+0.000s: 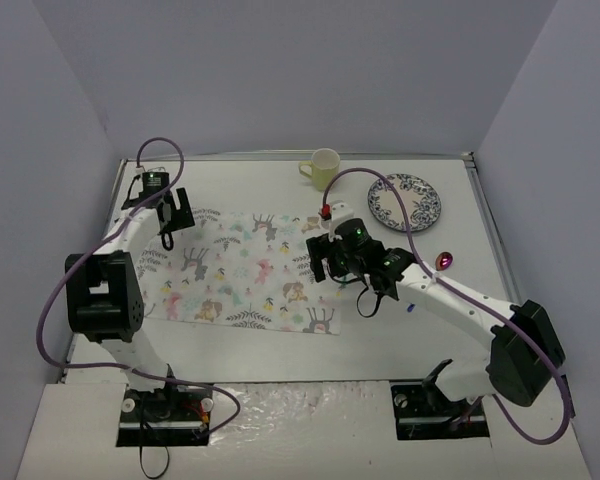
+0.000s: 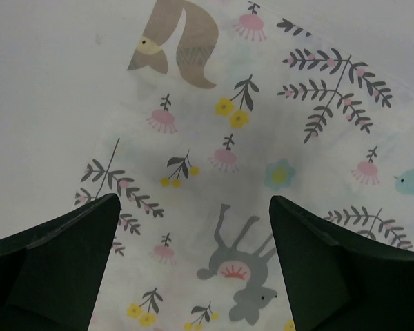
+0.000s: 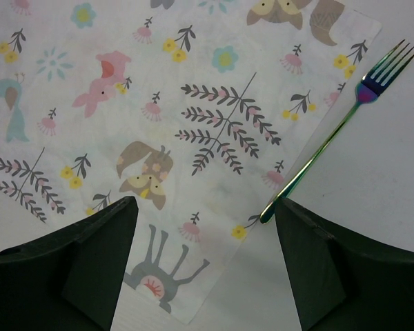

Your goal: Set the dinner table for one person

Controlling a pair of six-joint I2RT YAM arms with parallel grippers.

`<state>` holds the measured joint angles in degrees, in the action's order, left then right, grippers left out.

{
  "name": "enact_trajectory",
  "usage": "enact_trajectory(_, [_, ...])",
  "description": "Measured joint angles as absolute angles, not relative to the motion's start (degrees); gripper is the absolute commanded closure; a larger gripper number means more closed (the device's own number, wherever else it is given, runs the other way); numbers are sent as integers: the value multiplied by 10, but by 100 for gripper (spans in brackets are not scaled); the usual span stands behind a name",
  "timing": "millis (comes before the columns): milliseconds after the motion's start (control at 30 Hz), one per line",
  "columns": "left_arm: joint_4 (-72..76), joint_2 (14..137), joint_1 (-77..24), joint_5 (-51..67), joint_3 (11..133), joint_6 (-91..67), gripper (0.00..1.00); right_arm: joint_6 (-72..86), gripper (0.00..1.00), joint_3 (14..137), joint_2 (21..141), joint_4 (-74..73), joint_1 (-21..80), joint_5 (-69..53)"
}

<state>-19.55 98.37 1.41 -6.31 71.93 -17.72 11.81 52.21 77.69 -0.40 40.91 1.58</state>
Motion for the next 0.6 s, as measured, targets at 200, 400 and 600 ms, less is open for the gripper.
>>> enact_trajectory(200, [-199, 1061, 14, -65, 764, -166, 20, 118, 24, 540, 824, 12, 381, 13])
enact_trajectory(400, [-202, 1100, 15, -65, 763, -165, 24, 126, 25, 580, 931, 43, 345, -12])
enact_trajectory(600, [-198, 1116, 16, -66, 763, -159, 39, 135, 27, 621, 1018, 67, 337, -20])
